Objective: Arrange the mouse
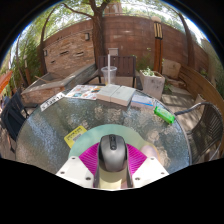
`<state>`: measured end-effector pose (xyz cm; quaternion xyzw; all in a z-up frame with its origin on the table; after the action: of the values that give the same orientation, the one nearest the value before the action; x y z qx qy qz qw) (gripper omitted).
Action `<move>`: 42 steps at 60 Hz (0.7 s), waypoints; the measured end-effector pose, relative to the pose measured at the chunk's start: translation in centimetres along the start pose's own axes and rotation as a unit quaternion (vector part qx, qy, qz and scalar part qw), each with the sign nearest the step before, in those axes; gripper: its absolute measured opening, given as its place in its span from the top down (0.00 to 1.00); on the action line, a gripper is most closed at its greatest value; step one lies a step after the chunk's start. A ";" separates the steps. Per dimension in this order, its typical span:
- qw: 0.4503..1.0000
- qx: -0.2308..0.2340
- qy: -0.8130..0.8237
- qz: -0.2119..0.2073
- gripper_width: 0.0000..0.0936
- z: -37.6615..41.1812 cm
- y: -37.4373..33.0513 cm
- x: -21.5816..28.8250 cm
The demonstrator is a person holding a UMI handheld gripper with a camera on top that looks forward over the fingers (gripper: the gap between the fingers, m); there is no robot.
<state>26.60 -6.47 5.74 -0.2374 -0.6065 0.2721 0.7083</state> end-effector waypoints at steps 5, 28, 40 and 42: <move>1.000 0.006 -0.002 0.016 0.49 0.8 1.2 -2.0; 0.997 -0.060 -0.026 -0.034 0.09 4.9 -14.4 1.8; 0.995 -0.078 -0.011 -0.053 0.08 8.8 -24.4 -0.1; 0.995 -0.082 -0.010 -0.054 0.08 9.2 -25.4 -0.5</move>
<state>19.95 -25.55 23.74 -0.2584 -0.6460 0.1852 0.6939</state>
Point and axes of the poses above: the point between the fingertips, and its own axes, seen from behind it with the camera up: z to the left, x up, y forward, the way the camera looks, the point moved 6 cm from there along -y, backward, against the way the camera looks, and after that the axes turned 9 degrees about y, right-handed, at the moved point
